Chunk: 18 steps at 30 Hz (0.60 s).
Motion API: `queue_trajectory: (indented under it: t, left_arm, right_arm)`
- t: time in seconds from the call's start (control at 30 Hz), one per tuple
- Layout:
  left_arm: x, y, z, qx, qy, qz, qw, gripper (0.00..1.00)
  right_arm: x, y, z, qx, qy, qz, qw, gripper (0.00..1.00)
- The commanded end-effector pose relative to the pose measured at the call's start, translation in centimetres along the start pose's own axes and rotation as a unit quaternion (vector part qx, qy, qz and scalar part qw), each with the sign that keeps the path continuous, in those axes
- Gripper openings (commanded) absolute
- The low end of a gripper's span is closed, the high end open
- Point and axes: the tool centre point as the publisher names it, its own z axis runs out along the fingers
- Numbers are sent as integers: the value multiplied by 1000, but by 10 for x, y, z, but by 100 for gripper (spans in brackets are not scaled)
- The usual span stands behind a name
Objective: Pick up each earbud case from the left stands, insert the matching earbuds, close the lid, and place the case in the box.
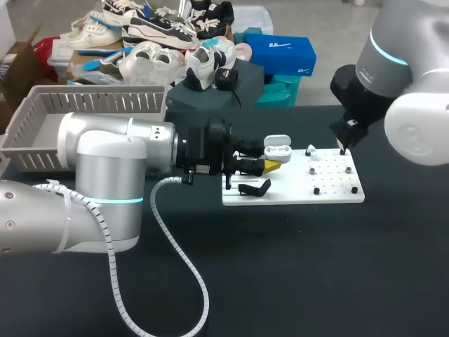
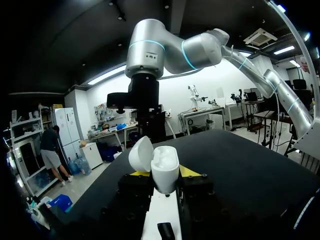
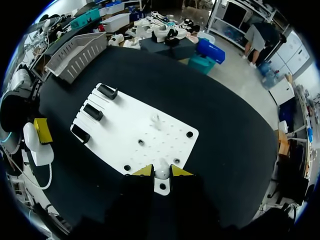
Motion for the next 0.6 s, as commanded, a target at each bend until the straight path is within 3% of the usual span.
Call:
queue_trajectory:
  t: [0.03, 0.33, 0.6]
  left_arm:
    - [0, 1, 0, 1, 0, 0, 1000, 0]
    - [0, 1, 0, 1, 0, 0, 1000, 0]
    - [0, 1, 0, 1, 0, 0, 1000, 0]
  right_arm:
    - [4, 2, -1, 7, -3, 7, 1000, 0]
    - [3, 10, 1, -26, -10, 25, 999, 0]
    - [5, 8, 3, -22, 2, 41, 999, 0]
